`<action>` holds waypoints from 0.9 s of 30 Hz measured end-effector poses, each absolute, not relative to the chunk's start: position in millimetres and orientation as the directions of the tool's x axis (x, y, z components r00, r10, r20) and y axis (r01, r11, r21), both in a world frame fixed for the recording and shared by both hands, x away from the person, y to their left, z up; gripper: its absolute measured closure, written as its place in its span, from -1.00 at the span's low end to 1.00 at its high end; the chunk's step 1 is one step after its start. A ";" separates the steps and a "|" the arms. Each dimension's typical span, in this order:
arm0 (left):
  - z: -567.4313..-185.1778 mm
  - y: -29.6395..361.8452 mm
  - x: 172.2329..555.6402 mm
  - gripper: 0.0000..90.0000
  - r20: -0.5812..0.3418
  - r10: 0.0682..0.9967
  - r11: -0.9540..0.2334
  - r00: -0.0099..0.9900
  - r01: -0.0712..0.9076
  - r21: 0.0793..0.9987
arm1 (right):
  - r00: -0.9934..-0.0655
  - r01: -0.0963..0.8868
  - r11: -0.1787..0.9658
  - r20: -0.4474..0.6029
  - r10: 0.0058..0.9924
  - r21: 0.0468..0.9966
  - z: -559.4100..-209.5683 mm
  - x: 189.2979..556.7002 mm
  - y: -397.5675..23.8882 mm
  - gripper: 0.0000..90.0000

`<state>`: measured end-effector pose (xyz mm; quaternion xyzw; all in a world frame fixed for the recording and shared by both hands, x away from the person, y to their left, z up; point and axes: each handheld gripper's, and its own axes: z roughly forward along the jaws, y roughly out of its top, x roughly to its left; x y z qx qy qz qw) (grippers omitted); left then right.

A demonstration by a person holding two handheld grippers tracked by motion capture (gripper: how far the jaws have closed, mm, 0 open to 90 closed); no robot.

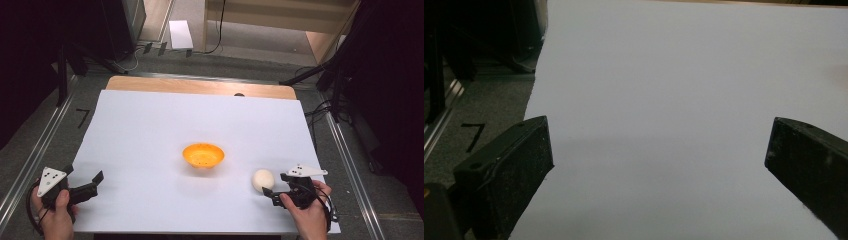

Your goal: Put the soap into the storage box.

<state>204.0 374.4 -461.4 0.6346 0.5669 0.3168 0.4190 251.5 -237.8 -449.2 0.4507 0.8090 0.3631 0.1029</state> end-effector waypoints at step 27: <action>-461.4 372.0 203.6 -1.00 -0.047 0.988 -0.025 0.148 0.451 0.892 | -0.571 0.695 0.422 0.089 0.816 0.583 -462.4 274.2 -207.4 -0.49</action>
